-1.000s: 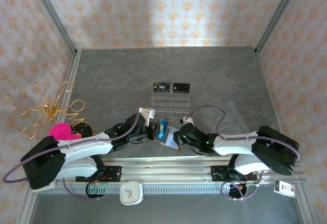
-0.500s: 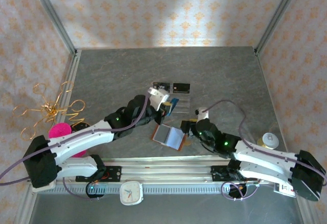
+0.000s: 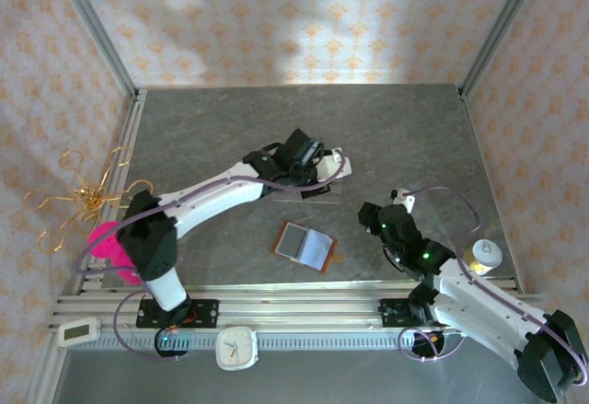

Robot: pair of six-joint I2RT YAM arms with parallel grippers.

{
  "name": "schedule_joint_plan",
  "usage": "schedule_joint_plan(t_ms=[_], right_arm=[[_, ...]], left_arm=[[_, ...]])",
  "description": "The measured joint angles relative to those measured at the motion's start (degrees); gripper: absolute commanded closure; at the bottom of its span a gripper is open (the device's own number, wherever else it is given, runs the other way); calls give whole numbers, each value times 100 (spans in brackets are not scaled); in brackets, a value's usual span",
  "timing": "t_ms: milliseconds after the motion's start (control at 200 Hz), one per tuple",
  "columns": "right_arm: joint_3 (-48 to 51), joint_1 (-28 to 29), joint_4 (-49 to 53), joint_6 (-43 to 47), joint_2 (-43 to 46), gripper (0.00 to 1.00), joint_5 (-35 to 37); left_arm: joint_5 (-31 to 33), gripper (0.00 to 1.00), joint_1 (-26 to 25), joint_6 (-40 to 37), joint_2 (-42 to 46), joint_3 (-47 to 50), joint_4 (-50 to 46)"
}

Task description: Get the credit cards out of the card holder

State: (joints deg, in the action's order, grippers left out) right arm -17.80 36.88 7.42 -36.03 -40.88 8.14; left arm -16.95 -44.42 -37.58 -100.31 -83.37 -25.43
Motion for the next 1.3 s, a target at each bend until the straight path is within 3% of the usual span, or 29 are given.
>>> schedule_joint_plan(t_ms=[380,676,901,1301], right_arm=[[-31,-501,197,17,-476,54,-131],[-380,-935,221,186,-1005,54,-356],[-501,-968,221,286,-1294,54,-411],[-599,-973,219,330,-1405,54,-457]], left_arm=[[-221,100,431,-1622,-1362,-2098,-1685],[-533,100,461,-2393,-1692,-2356,-2048],[-756,100,603,-2647,-1707,-2470,-2057],[-831,100,732,-2437,-1989,-2538,-1882]])
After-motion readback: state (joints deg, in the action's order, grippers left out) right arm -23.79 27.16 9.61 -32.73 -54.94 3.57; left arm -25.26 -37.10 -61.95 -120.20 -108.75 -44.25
